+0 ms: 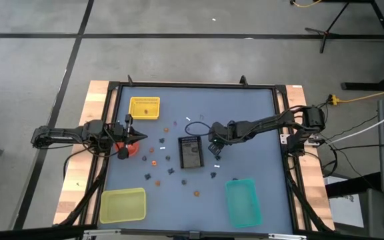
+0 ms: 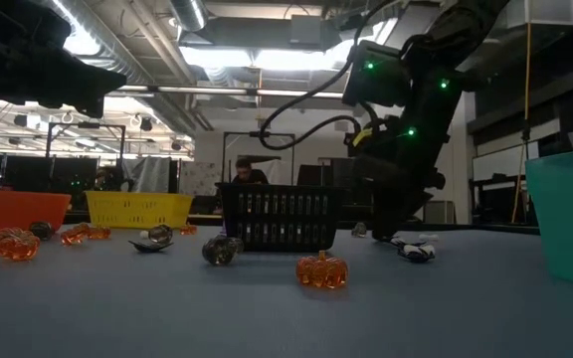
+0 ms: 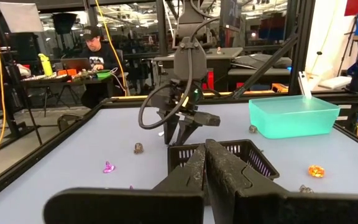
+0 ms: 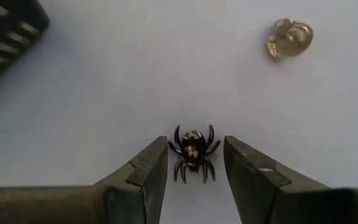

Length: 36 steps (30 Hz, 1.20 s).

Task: Sort Halloween decoration
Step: Put the black spider toy into the black bin

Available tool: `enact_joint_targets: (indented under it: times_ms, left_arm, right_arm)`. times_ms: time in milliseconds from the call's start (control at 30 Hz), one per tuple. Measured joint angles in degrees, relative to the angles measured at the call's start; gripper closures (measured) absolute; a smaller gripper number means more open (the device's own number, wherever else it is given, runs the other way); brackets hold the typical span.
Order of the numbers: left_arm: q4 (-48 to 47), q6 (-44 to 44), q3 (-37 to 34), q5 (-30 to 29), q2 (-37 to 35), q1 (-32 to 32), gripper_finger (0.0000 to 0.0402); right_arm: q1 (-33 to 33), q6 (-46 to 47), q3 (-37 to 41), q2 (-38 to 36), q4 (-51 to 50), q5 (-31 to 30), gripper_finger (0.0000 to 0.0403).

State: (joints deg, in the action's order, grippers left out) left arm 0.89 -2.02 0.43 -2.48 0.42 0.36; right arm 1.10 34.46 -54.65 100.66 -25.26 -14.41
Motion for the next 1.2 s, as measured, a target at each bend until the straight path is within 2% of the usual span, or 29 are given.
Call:
enact_joint_targets:
  times_ms: [1200]
  left_arm:
    - [0.02, 0.01, 0.00, 0.01, -0.01, 0.00, 0.0401]
  right_arm:
    - [0.02, -0.20, -0.09, 1.49, -0.13, 0.02, 0.0249]
